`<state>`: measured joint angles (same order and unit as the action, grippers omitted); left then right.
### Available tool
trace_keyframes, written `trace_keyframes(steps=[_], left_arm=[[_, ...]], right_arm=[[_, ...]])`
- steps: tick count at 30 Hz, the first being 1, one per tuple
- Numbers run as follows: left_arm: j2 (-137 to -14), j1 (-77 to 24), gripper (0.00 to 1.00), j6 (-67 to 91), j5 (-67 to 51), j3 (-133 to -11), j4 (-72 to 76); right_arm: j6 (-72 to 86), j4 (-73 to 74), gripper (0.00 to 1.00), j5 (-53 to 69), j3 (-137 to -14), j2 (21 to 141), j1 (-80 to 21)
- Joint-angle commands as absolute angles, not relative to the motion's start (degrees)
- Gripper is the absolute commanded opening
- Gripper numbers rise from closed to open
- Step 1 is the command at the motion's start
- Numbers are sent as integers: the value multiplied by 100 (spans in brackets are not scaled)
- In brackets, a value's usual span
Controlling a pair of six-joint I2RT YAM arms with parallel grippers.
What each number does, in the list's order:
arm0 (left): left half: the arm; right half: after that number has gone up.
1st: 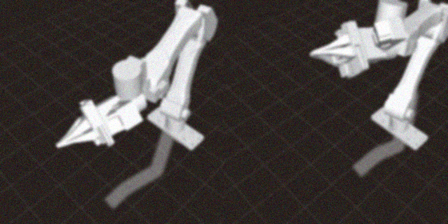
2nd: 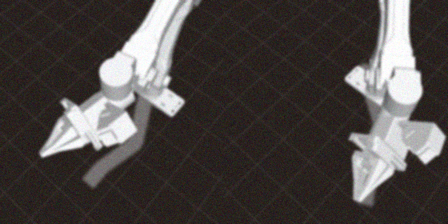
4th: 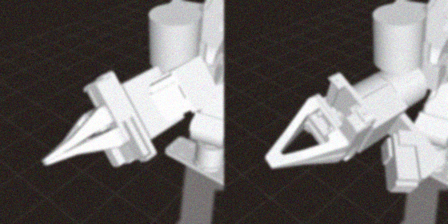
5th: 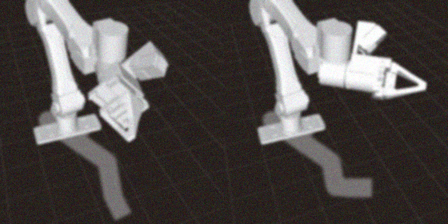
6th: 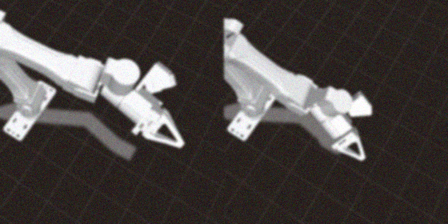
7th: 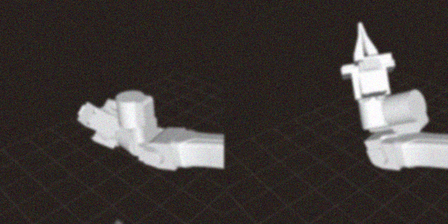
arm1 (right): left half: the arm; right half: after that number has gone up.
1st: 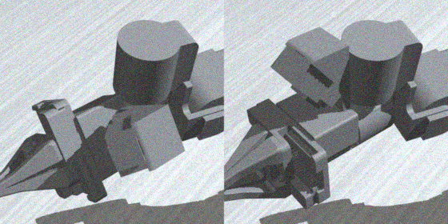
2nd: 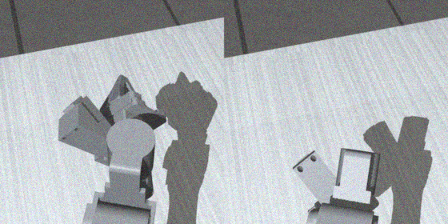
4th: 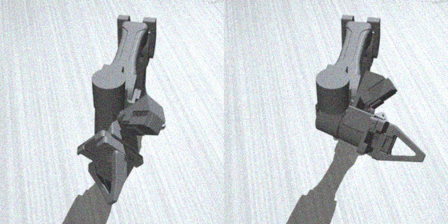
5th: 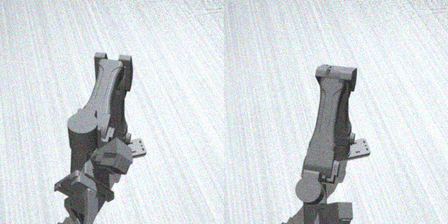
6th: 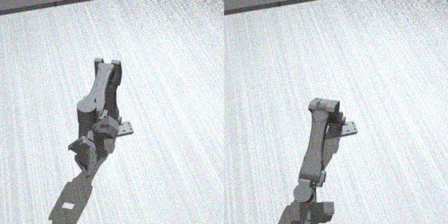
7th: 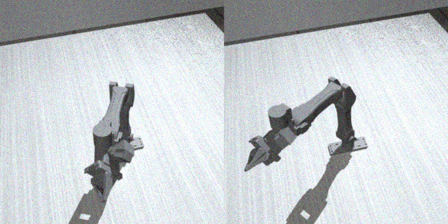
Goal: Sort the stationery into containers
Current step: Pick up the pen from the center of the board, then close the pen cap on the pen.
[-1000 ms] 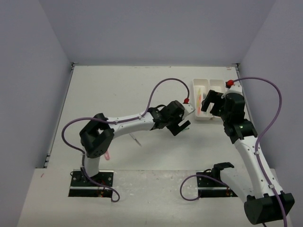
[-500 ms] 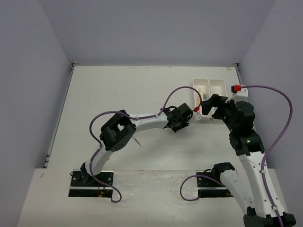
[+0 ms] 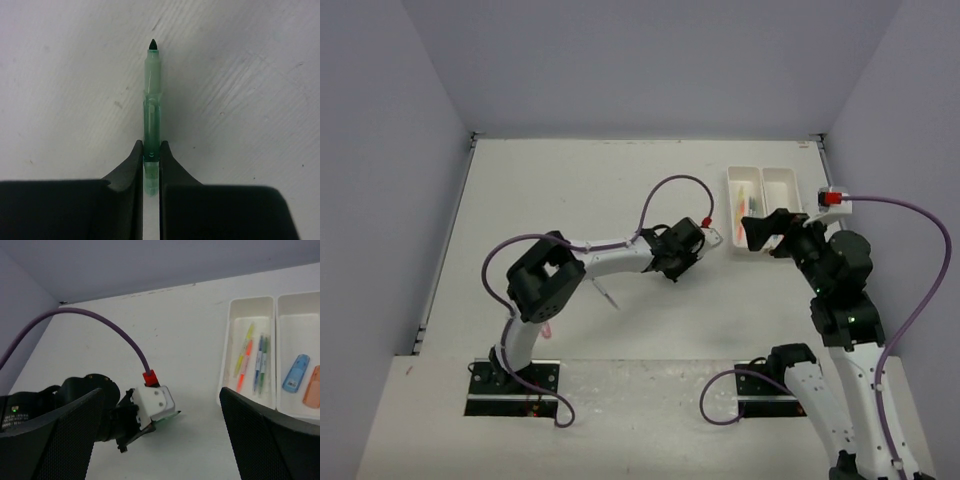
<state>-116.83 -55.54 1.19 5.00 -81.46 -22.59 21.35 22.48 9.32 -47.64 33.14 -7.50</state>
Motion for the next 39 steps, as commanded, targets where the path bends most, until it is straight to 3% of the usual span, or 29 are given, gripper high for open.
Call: trace_keyframes(steps=[1, 4, 8, 12, 17, 21, 28, 35, 37, 39], left_arm=[[-9785, -4838, 0, 2040, -298, -7042, -847], [-8583, -4746, 0, 2967, -1312, -6064, 879], [-7490, -4737, 0, 3795, -1892, -4846, 2658], [-6670, -4746, 0, 4522, -2055, -3895, 4544], [-6701, -4800, 0, 5656, -2232, -3212, 6459], [-6855, -4924, 0, 5979, -2349, -3249, 6775], [-6877, -5105, 0, 5982, -2365, -3427, 6776], [-7009, -5203, 0, 5814, -2270, -3489, 6601], [-7048, -5221, 0, 5784, -2224, -3519, 6592], [-7058, -5237, 0, 5717, -2191, -3566, 6567]], right_arm=[[2502, 986, 99, 3060, -4040, 2955, -729], [3190, -481, 98, 4424, -3377, 3116, -739], [4569, -2494, 85, 5837, -2738, 3534, -834], [4690, -2785, 80, 5555, -2723, 3644, -1515], [4583, -2967, 71, 5025, -2897, 3776, -2397], [4568, -3024, 67, 5025, -3075, 3846, -2536], [4319, -2783, 50, 4834, -3330, 4125, -2667], [4402, -2927, 43, 4853, -3511, 4289, -2884], [4370, -2906, 27, 4835, -3611, 4392, -3029], [4301, -2842, 24, 4719, -3655, 4470, -3157]])
